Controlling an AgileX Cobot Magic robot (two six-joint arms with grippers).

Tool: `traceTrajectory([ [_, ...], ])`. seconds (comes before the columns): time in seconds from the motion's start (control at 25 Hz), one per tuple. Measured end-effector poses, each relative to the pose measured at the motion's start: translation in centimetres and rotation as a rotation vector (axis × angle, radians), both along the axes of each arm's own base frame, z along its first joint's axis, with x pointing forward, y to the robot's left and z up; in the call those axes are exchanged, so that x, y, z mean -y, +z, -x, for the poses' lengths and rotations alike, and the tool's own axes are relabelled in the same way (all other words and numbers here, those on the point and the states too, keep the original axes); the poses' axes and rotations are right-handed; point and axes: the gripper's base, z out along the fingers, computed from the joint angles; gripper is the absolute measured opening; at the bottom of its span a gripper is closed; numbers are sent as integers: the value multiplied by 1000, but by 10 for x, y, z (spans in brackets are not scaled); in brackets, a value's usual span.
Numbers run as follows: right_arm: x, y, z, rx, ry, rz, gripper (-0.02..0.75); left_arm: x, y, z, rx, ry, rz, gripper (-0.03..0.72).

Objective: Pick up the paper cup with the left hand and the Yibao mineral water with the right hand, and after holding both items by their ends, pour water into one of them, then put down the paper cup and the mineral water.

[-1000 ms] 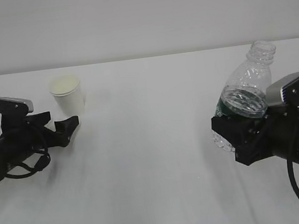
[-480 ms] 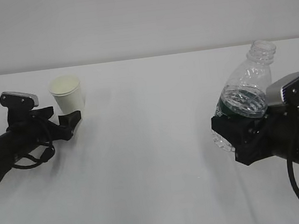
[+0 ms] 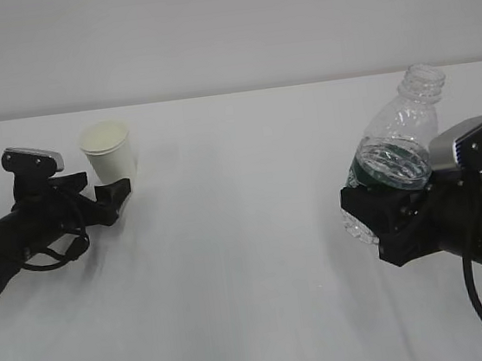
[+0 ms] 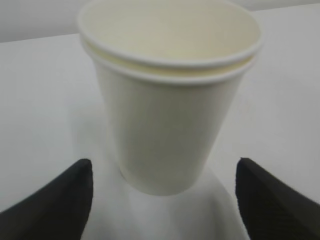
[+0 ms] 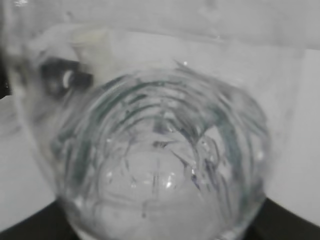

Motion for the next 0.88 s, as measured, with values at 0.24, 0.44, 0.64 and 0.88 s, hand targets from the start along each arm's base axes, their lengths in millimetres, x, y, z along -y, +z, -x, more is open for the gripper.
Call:
traceTrajectory([
  [0.24,0,0,0,1,0,0,405,0,2,-4,-1,8,21,640],
  [0.44,0,0,0,2,0,-1,405,0,3,-8,-8,8,18,636],
  [0.64,0,0,0,2,0,-1,405,1,3,-9,-13,4,11,631],
  [0.88,0,0,0,2,0,-1,405,1,3,-9,-18,4,12,628],
])
